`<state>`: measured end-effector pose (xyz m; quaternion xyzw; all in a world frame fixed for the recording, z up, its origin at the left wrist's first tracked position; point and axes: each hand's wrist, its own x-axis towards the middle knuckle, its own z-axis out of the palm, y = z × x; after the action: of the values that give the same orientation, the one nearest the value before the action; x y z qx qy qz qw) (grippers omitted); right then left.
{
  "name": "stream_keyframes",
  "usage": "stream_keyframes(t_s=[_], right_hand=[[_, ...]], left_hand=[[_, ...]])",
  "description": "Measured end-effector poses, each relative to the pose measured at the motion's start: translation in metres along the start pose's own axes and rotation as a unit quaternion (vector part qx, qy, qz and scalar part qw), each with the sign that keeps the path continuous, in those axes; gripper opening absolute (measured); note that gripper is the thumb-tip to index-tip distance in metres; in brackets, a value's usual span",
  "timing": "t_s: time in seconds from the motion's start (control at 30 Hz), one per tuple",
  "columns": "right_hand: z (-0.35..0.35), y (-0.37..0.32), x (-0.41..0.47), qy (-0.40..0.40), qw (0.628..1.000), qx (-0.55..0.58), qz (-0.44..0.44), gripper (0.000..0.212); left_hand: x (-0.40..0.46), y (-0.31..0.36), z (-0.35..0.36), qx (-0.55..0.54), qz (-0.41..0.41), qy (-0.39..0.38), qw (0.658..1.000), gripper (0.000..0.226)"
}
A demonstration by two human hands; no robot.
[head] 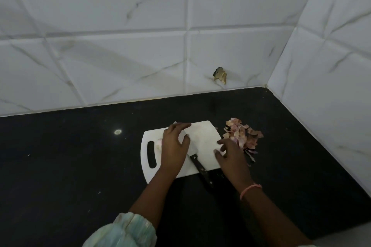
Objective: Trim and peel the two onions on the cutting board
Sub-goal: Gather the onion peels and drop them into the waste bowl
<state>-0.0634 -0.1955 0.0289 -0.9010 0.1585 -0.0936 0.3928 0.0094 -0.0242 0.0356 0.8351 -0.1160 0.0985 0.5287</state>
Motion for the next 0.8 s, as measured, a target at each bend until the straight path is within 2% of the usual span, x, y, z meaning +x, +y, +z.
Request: stream_keyframes(t_s=[0.1,0.17,0.23,0.33,0.4,0.5,0.6,0.67,0.8], right_hand=[[-0.042,0.017,0.029,0.060,0.996,0.005,0.071,0.037],[-0.065,0.031,0.046,0.072,0.990,-0.024,0.119,0.041],[-0.082,0.041,0.062,0.049,0.983,-0.059,0.169,0.054],[-0.093,0.048,0.079,-0.026,0.970,-0.099,0.219,0.062],[-0.089,0.054,0.090,-0.067,0.965,-0.108,0.230,0.062],[-0.078,0.063,0.103,-0.081,0.969,-0.109,0.208,0.063],[-0.069,0.065,0.110,-0.072,0.979,-0.099,0.164,0.052],[-0.062,0.066,0.112,-0.061,0.985,-0.098,0.131,0.041],[-0.053,0.068,0.117,-0.021,0.988,-0.107,0.110,0.022]], left_hand=[[0.028,0.019,0.029,0.001,0.048,-0.084,0.995,0.045],[0.048,0.028,0.052,0.030,0.088,-0.157,0.983,0.050],[0.067,0.035,0.077,0.074,0.107,-0.227,0.965,0.053],[0.089,0.040,0.113,0.144,0.071,-0.320,0.934,0.058],[0.101,0.040,0.133,0.199,0.050,-0.378,0.903,0.063],[0.112,0.038,0.154,0.254,0.059,-0.440,0.859,0.066],[0.117,0.035,0.169,0.288,0.075,-0.455,0.839,0.057],[0.115,0.033,0.178,0.298,0.087,-0.447,0.839,0.046],[0.108,0.033,0.182,0.228,0.059,-0.390,0.890,0.030]])
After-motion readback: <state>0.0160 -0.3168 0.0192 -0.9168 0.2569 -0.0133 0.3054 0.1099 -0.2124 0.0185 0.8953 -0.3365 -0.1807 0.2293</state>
